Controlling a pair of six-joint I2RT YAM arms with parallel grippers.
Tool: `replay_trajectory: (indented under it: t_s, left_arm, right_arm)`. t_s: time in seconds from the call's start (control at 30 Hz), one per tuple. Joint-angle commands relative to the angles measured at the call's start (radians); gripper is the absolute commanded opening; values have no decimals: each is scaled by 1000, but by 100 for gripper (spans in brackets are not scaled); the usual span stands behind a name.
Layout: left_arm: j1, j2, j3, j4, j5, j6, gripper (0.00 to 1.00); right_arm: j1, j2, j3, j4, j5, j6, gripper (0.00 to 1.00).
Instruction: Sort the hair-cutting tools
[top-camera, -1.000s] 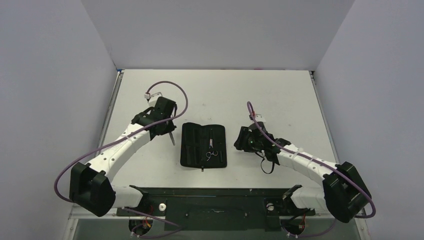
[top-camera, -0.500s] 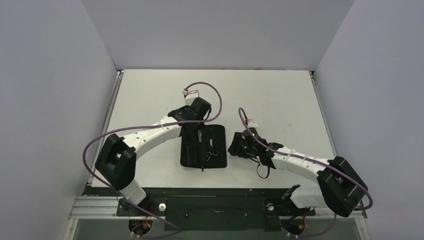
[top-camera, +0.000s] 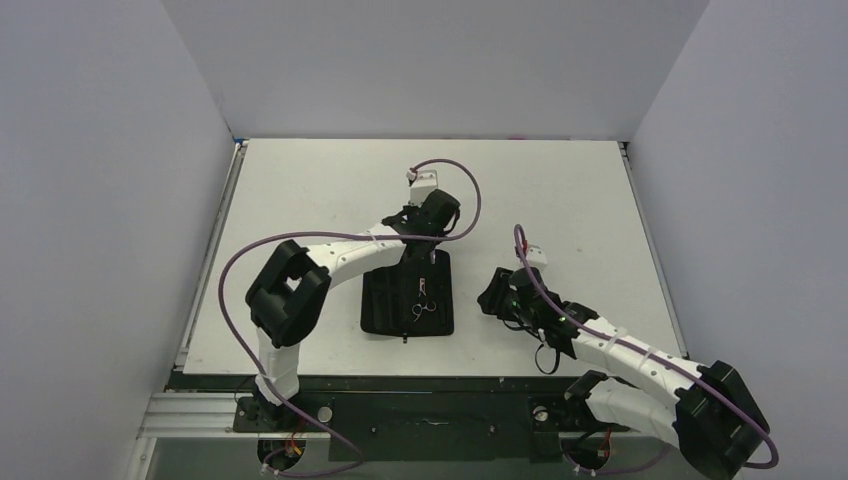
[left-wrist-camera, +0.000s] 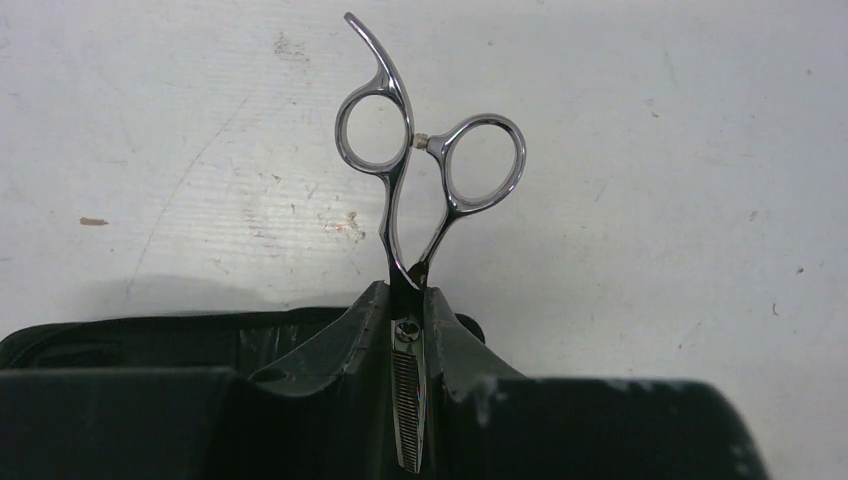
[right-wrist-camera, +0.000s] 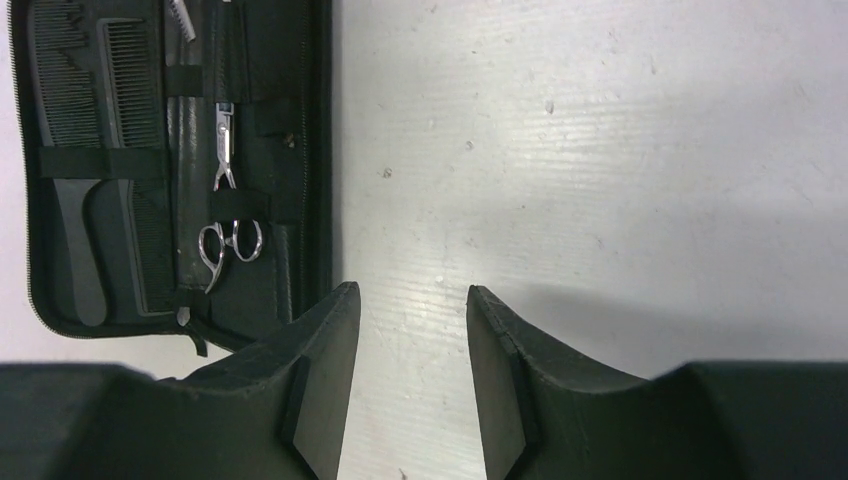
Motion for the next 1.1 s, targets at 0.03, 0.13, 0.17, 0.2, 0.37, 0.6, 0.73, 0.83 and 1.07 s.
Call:
replay_trajectory:
  t_s: [0.03,0.13,0.17,0.2,0.37,0.6,0.73,0.83,1.07]
  left_arm:
    - [-16,79,70,121,-79,10,0]
    - [-19,115,92,125,-99,2,0]
    - [-19,121,96,127,-100,2,0]
    - [-21,134,108,127,-101,1,0]
    - [-31,173,148,104,-116,1,0]
    - [-47,194,149,91,-136,1,0]
    - [-57,192,137,84,-149,-2,0]
    - [-65,186,125,77,-155,-5,0]
    - [-74,182,117,50,-170,-19,0]
  right_arm:
    - [-7,-91,-31,-40,43,16,40]
    - [-8,-129,-52,-67,39,23,40]
    - [-7,-146,-55,-71,39,23,40]
    - [-9,-154,-61,-81,40,25,40]
    - [-10,-197,-75,-109,56,18,40]
    - [-15,-213,-86,-122,59,9,40]
    - [-16,-219,-87,-126,59,4,40]
    - [-18,-221,-87,-126,58,3,40]
    - [-19,-232,-90,-131,58,2,40]
